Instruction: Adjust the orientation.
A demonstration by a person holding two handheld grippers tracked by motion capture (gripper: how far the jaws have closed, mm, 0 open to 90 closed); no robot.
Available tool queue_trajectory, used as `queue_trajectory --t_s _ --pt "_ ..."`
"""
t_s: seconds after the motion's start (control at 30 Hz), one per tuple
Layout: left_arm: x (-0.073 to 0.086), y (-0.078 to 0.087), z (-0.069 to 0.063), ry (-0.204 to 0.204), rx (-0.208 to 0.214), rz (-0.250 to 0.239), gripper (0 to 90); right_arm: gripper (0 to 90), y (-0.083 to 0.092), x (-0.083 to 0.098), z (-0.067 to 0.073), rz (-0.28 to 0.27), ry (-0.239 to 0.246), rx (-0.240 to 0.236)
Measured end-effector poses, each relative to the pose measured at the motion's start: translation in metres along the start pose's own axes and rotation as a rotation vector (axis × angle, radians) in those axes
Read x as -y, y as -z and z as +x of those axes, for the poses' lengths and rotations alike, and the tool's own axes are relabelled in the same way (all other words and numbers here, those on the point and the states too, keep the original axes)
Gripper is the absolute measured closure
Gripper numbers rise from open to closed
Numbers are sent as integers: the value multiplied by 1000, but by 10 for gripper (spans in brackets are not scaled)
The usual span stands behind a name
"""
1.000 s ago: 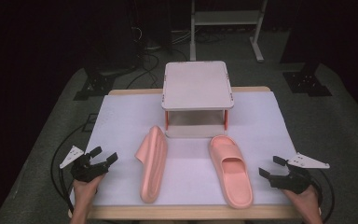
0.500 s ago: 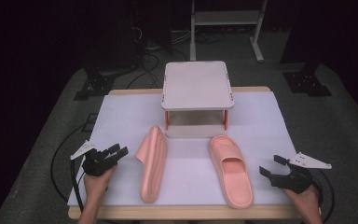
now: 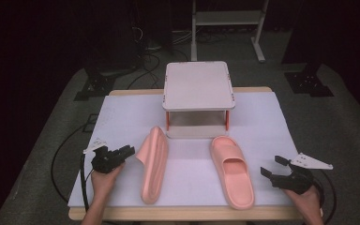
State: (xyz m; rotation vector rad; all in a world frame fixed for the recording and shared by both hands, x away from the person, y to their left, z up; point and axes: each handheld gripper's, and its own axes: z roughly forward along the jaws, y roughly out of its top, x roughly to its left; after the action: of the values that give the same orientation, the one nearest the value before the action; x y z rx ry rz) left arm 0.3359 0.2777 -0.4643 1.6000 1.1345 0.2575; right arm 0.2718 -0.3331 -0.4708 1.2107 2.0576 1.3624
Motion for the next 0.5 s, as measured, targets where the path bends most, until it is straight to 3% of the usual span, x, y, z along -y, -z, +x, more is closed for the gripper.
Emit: queue_trajectory --t_s 0.5 --pt "-6 -3 -13 -30 42 -14 660 169 0 0 1 4 2 1"
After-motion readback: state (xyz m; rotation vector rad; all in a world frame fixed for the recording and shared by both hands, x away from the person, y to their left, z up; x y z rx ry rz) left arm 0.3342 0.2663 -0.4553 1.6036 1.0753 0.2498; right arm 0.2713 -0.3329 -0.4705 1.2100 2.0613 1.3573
